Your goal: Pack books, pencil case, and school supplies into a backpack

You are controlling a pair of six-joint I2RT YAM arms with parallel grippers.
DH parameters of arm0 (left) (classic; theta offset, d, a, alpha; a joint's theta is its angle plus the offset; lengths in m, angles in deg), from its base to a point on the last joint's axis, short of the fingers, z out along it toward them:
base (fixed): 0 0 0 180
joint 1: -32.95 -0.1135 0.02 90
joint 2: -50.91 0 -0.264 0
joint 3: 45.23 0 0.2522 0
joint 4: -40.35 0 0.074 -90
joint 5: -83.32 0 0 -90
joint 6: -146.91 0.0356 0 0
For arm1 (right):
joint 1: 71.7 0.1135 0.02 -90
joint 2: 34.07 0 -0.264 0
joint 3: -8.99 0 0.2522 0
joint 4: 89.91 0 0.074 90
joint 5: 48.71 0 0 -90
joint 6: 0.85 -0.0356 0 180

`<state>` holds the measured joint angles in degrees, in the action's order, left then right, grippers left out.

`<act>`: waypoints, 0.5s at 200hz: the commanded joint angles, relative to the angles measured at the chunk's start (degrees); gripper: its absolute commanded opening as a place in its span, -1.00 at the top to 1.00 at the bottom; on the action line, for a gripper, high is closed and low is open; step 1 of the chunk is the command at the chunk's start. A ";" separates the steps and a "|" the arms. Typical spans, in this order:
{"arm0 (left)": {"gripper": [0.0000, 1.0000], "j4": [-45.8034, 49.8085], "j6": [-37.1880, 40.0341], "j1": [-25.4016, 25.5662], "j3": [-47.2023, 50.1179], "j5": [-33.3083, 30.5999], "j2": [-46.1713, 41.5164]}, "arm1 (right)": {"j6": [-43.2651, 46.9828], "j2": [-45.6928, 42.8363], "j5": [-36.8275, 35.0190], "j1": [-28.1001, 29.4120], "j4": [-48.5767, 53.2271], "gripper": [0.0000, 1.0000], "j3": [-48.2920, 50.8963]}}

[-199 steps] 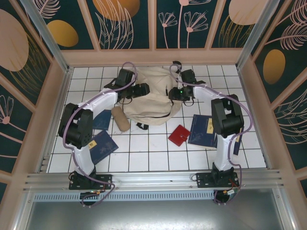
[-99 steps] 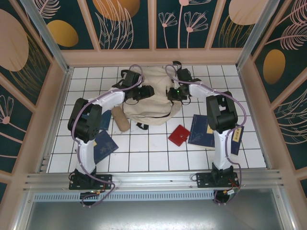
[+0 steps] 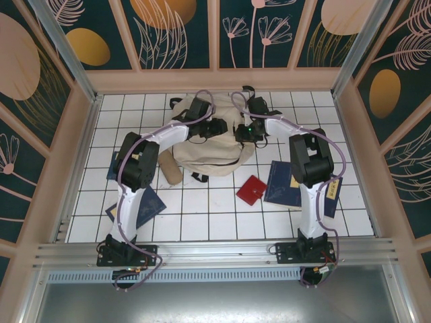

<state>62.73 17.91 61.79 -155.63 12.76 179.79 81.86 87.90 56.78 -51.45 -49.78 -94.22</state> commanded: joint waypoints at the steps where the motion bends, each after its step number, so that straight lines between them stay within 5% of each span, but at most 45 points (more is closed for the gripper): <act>1: 0.16 3.68 1.71 0.07 -4.11 -6.16 3.42 | 1.72 -0.24 -0.19 0.49 4.82 0.50 0.40; 61: 0.16 4.95 0.25 0.08 -6.09 -8.21 7.38 | 2.79 -5.19 0.07 0.79 3.17 0.27 4.79; 100: 0.15 5.44 -0.03 0.03 -5.84 -8.19 8.20 | 4.44 -2.56 -0.31 1.30 4.74 0.44 2.75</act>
<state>65.40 18.11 62.23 -160.92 6.75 185.47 84.40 85.00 56.73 -51.13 -48.25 -90.50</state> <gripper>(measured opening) 0.421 0.298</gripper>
